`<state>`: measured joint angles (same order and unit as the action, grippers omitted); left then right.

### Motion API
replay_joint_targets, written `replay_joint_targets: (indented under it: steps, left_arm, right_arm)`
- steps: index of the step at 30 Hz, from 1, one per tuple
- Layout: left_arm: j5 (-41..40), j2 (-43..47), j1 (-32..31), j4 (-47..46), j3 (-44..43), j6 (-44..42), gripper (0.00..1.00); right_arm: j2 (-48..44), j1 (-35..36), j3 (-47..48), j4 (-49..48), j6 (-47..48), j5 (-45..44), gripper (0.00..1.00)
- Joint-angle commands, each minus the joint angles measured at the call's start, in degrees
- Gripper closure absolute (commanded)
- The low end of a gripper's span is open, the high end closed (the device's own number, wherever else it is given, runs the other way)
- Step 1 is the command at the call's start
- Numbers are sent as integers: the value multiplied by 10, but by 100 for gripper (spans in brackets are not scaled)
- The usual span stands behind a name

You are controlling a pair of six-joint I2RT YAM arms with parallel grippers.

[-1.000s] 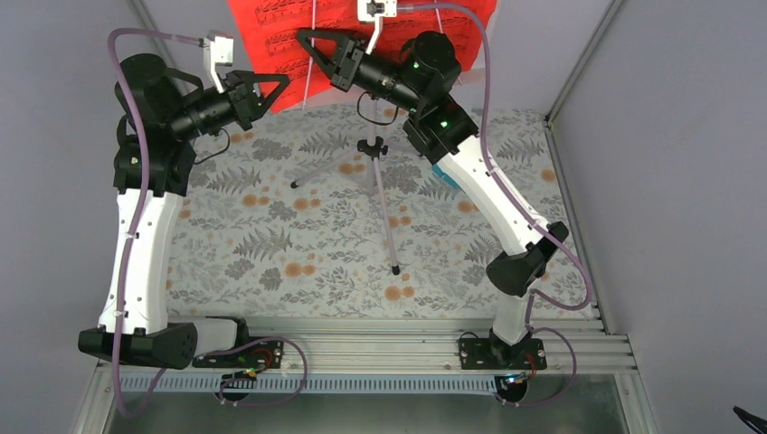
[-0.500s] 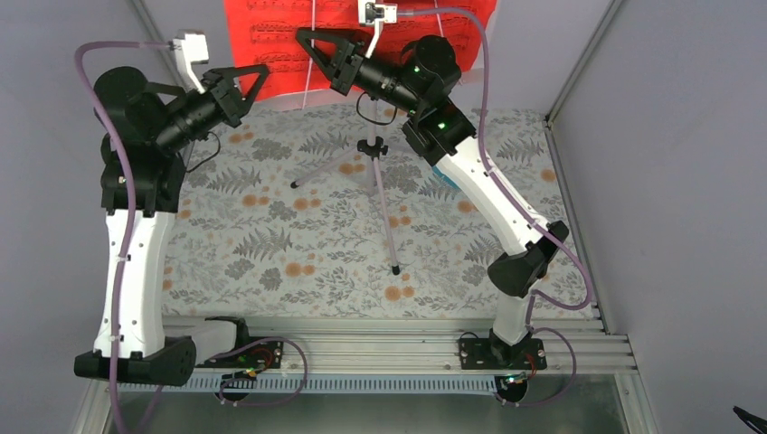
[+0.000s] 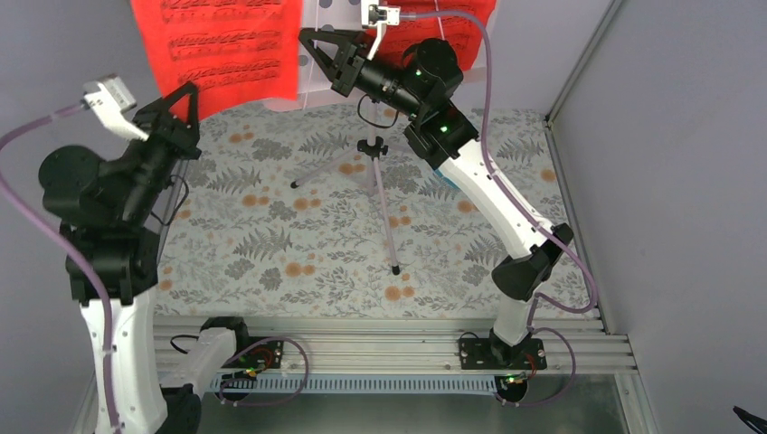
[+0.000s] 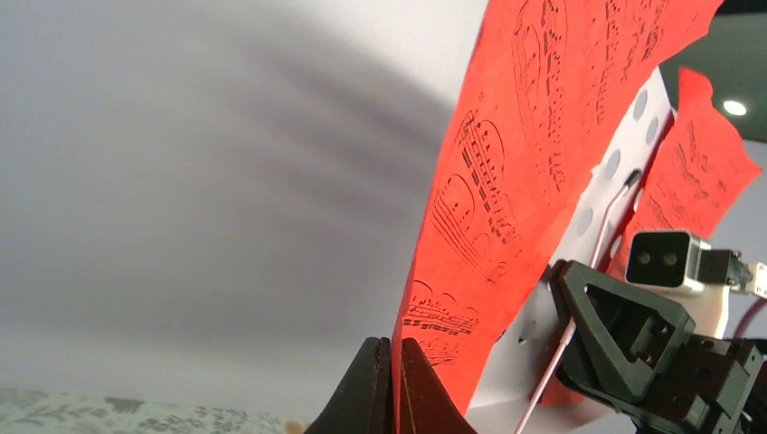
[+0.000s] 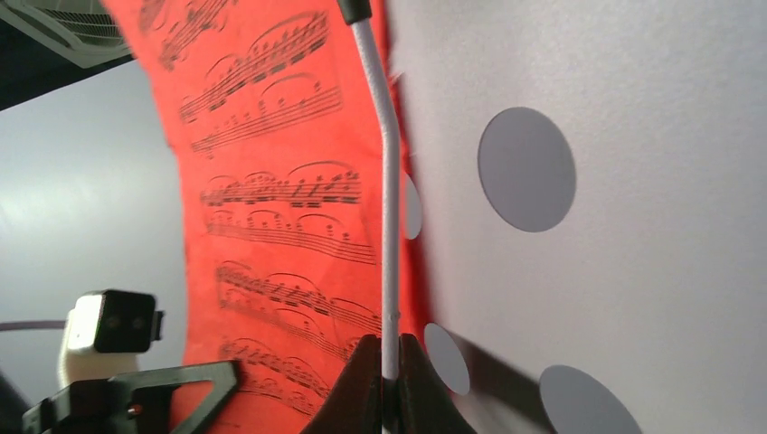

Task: Pack up the instrument practice props

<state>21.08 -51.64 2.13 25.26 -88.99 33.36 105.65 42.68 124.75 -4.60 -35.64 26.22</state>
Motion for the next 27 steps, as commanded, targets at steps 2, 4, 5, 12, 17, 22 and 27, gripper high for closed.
replay_joint_targets:
  steps: [2,4,5,12,17,22,27]
  left_arm:
    - [-128,66,2,45,35,9,98]
    - [-153,88,2,63,65,8,98]
    - [-165,99,2,72,82,9,98]
    - [-208,216,2,91,264,75,98]
    - [-175,272,2,102,353,121,98]
    - [-137,307,2,126,415,149,98]
    - [-107,357,2,134,490,177,98]
  right_arm:
    - [-26,-7,-18,8,-5,-36,97]
    - [-30,-8,-26,6,-10,-39,97]
    - [-31,-9,-28,7,-12,-39,97]
    - [-39,-11,-38,10,-22,-38,94]
    - [-46,-12,-38,14,-21,-30,76]
    - [-65,-12,-49,21,-14,-17,53]
    - [-115,-12,-110,-21,-22,26,34]
